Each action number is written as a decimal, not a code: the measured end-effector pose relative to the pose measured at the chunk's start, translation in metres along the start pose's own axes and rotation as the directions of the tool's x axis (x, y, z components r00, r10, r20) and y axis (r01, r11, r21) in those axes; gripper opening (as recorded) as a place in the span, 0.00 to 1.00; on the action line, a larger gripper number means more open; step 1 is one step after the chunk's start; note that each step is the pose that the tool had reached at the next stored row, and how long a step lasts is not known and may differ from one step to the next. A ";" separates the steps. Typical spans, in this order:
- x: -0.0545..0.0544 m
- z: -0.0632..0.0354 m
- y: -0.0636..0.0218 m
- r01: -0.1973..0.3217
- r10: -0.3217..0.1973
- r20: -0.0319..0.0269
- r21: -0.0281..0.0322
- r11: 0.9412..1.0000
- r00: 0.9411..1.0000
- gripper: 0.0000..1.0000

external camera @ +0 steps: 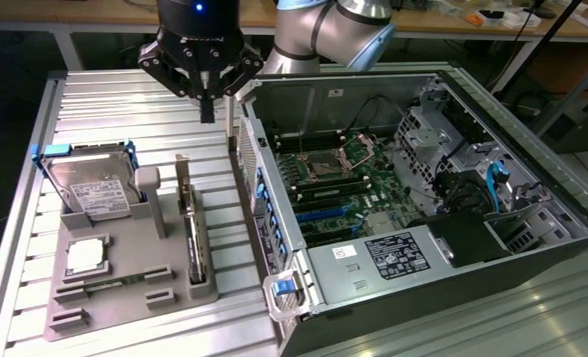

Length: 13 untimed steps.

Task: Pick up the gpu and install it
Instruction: 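Reach for the gpu, then pick up the gpu and move the gpu toward the slot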

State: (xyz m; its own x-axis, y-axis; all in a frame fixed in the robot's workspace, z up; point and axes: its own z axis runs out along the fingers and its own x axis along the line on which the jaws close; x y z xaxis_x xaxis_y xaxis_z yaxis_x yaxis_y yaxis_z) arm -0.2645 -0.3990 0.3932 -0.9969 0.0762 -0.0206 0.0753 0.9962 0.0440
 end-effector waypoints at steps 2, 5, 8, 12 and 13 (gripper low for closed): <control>0.002 0.0000 -0.0002 0.000 0.000 0.000 0.000 1.000 1.000 0.11; 0.005 -0.0001 -0.0004 0.000 0.000 0.000 0.000 1.000 1.000 0.11; 0.008 -0.0002 -0.0006 0.000 0.000 0.000 0.000 1.000 1.000 0.11; 0.009 -0.0002 -0.0007 0.000 0.000 -0.001 0.000 1.000 1.000 0.11; 0.009 -0.0002 -0.0007 0.000 0.000 -0.001 0.000 1.000 1.000 0.11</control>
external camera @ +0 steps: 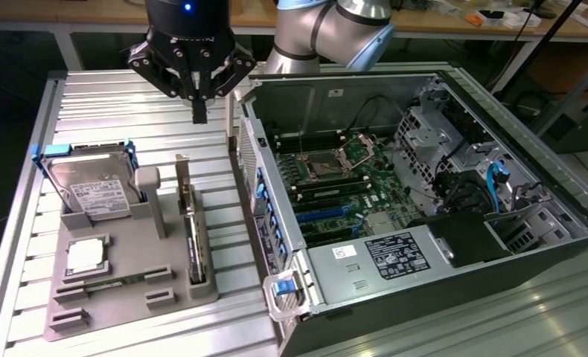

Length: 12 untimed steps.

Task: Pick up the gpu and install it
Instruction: 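Pick up the gpu and move the gpu toward the slot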

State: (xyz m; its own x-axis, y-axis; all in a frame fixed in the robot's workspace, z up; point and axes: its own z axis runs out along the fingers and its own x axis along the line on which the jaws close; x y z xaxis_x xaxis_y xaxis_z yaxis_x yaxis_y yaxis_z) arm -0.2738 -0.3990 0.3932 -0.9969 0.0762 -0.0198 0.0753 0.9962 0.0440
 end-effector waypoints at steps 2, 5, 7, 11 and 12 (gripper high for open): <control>0.000 0.0000 0.0000 0.000 0.000 0.000 0.000 1.000 1.000 0.11; 0.000 0.0000 0.0000 0.000 0.000 0.000 0.000 1.000 1.000 0.11; 0.000 0.0000 0.0000 0.000 0.000 0.000 0.000 1.000 1.000 0.11; 0.000 0.0000 0.0000 0.000 0.000 0.000 0.000 1.000 1.000 0.11; 0.000 0.0000 0.0000 0.000 0.000 0.000 0.000 1.000 1.000 0.11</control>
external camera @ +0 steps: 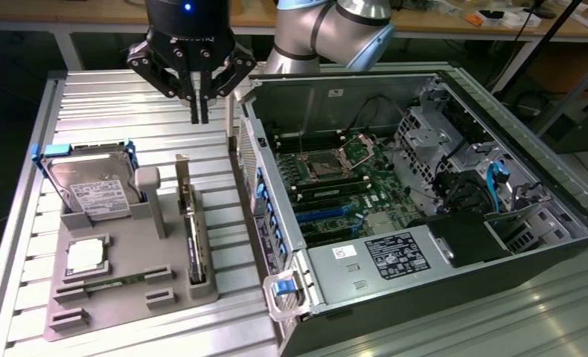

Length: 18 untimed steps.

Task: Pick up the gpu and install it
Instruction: 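Pick up the gpu and move the gpu toward the slot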

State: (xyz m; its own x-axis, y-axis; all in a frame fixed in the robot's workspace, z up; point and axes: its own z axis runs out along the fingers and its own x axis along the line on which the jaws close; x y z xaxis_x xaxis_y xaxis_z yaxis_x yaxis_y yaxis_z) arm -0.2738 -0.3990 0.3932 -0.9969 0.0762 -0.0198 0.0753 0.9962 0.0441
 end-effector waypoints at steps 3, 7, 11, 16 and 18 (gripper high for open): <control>0.000 0.0000 0.0000 0.000 0.000 0.000 0.000 1.000 1.000 0.24; 0.000 0.0000 0.0000 0.000 0.000 0.000 0.000 1.000 1.000 0.42; 0.000 0.0000 0.0000 0.000 0.000 0.000 0.000 1.000 1.000 0.60; 0.000 -0.0001 -0.0050 0.000 0.000 -0.002 -0.001 1.000 1.000 0.67; -0.001 0.0001 -0.0113 0.000 0.000 -0.002 -0.002 1.000 1.000 0.67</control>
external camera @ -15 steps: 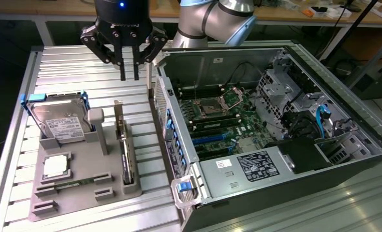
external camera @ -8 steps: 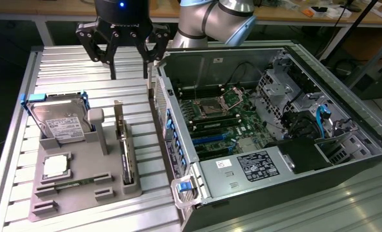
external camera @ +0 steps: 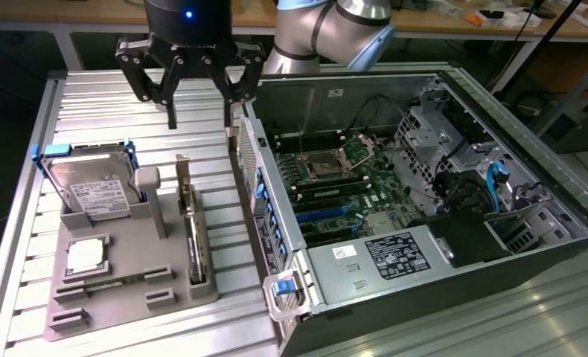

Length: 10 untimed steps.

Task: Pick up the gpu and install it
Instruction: 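Pick up the gpu and move the gpu toward the slot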

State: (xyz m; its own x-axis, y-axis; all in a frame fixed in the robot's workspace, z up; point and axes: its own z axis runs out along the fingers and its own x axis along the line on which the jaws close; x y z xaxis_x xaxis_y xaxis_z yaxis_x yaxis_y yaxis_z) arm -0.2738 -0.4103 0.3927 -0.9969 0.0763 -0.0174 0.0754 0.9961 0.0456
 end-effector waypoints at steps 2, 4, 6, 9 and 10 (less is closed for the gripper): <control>-0.001 0.0003 -0.0067 0.000 0.000 0.000 0.000 1.000 1.000 0.67; -0.001 0.0005 -0.0080 0.000 0.000 0.000 0.000 1.000 1.000 0.67; -0.001 0.0004 -0.0080 0.000 0.000 0.000 0.000 1.000 1.000 0.67; -0.001 0.0003 -0.0100 0.000 0.000 0.000 0.000 1.000 1.000 0.67; -0.001 0.0003 -0.0112 0.000 0.000 0.000 0.000 1.000 1.000 0.67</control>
State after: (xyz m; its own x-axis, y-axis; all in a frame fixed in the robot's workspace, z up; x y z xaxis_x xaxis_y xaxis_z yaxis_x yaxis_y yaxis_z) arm -0.2736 -0.4215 0.3919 -0.9969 0.0762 -0.0169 0.0754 0.9961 0.0455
